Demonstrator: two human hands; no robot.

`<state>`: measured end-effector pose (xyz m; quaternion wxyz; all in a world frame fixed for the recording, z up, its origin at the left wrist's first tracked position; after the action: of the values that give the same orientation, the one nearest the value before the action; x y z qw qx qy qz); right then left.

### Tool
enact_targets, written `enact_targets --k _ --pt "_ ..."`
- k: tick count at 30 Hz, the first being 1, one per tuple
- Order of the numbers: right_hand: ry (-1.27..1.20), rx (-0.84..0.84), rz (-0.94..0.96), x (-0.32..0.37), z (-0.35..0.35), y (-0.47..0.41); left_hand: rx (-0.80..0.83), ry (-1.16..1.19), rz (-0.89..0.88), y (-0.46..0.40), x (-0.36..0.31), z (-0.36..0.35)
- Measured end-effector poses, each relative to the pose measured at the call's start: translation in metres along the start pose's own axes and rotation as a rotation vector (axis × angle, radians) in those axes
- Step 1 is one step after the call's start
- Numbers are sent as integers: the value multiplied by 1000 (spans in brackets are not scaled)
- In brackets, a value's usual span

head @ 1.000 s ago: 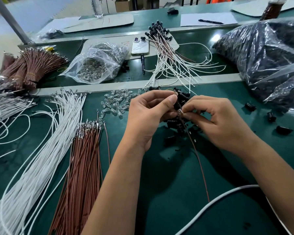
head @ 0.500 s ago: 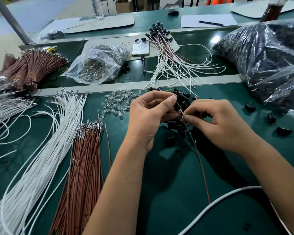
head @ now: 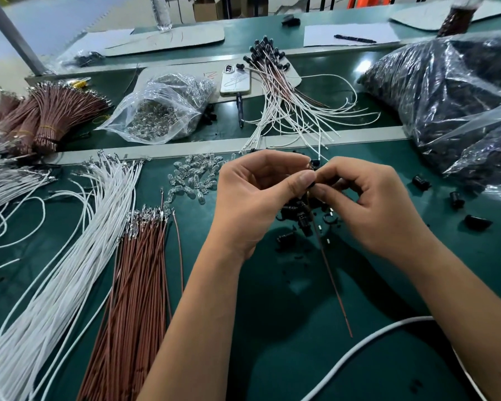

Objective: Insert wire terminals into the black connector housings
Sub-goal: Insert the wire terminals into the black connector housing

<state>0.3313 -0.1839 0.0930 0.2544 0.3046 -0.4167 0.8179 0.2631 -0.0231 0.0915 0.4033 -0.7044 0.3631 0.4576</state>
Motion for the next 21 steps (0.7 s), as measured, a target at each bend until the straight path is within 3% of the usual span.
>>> enact_targets --k 10,21 --pt "61 -46 170 4 1 -2 53 -3 -79 2 -7 -2" --pt "70 -35 196 7 0 -1 66 -61 -179 3 -18 -5"
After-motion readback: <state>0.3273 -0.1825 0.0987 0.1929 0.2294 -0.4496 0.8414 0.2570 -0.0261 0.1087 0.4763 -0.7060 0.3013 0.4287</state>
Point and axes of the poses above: each hand's wrist, its own y-axis away from the middle knuckle, its own z-axis out of the back of the hand, x = y × z, the point moved 3 cm from there along -y, towards the middle knuckle, and after that the axes turned 6 degrees about -x, right-handed, at the moved point
